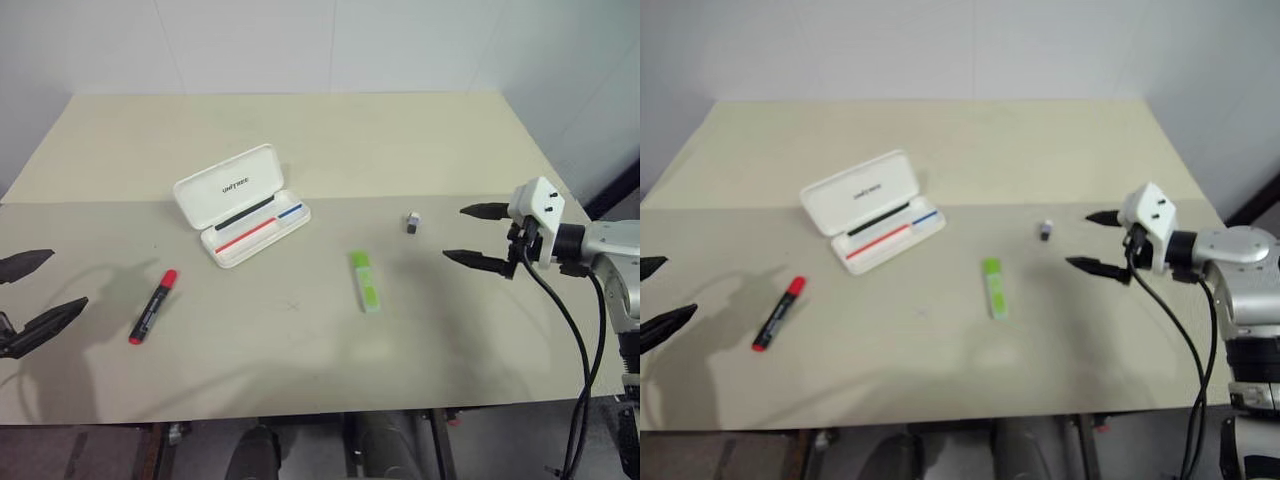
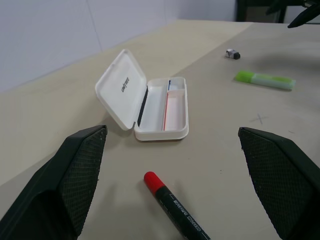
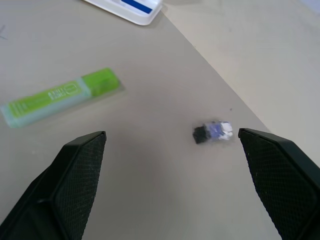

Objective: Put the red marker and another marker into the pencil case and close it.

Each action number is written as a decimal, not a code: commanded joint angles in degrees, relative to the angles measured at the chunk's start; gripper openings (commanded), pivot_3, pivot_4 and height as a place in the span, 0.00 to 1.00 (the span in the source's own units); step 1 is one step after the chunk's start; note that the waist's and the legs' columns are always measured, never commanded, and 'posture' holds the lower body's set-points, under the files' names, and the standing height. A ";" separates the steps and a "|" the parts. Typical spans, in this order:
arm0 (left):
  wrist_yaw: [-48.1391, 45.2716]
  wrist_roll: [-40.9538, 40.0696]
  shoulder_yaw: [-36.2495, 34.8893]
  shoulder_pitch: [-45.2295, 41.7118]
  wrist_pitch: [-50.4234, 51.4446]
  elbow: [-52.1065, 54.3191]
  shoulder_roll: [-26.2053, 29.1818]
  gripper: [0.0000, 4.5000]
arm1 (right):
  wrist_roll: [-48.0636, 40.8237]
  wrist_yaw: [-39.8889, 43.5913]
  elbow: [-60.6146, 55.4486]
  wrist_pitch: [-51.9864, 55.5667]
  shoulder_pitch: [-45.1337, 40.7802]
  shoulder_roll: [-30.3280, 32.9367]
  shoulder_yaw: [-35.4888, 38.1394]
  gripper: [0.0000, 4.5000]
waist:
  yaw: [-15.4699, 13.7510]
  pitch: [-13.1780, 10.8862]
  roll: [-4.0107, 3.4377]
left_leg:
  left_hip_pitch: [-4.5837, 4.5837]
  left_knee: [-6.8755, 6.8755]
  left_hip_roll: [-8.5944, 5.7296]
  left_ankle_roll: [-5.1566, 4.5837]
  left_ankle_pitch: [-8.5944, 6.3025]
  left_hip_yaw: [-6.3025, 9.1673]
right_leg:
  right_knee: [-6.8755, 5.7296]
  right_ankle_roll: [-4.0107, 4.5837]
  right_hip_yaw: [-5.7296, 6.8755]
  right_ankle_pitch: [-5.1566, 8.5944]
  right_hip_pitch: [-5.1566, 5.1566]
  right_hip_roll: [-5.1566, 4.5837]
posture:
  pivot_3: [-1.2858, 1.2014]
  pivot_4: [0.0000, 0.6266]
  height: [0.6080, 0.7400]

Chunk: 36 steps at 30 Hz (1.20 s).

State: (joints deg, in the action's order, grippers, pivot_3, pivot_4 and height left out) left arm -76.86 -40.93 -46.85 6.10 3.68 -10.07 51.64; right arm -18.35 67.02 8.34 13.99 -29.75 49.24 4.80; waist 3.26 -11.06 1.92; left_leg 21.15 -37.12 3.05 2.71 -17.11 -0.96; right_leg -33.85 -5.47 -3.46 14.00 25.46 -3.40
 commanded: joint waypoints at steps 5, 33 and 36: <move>0.66 0.49 0.70 -2.66 -0.85 0.77 0.70 1.00 | -4.07 -4.01 -9.71 4.24 1.14 -3.69 1.33 1.00 | 0.02 0.00 0.00 | -0.01 0.01 0.00 0.00 0.00 0.00 | -0.02 -0.04 0.00 -0.02 0.00 0.00 | 0.52 0.24 1.00; 5.89 19.67 38.69 -41.51 -2.64 -16.17 -9.64 1.00 | -12.03 -14.22 -32.70 10.50 18.39 -11.77 4.00 1.00 | -1.73 0.10 0.16 | 0.12 -0.11 -0.09 0.00 0.00 0.06 | -0.08 -1.19 -0.01 -0.67 -0.04 0.03 | 0.52 0.24 1.00; 5.24 21.01 40.59 -44.47 -3.65 -19.69 -11.27 1.00 | -11.72 -15.66 -32.74 10.45 19.23 -11.55 4.19 1.00 | -1.41 0.10 0.16 | 0.08 -0.14 -0.09 0.00 0.00 0.07 | -0.03 -1.19 -0.03 -0.67 -0.05 0.05 | 0.52 0.24 1.00</move>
State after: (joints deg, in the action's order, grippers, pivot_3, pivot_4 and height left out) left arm -71.33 -20.62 -6.19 -36.71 1.05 -28.72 40.26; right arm -29.17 52.03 -22.32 25.09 -10.19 37.39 7.35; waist 1.85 -10.96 2.08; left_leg 21.22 -37.29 2.96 2.71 -17.12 -0.89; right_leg -33.90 -6.66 -3.50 13.32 25.41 -3.33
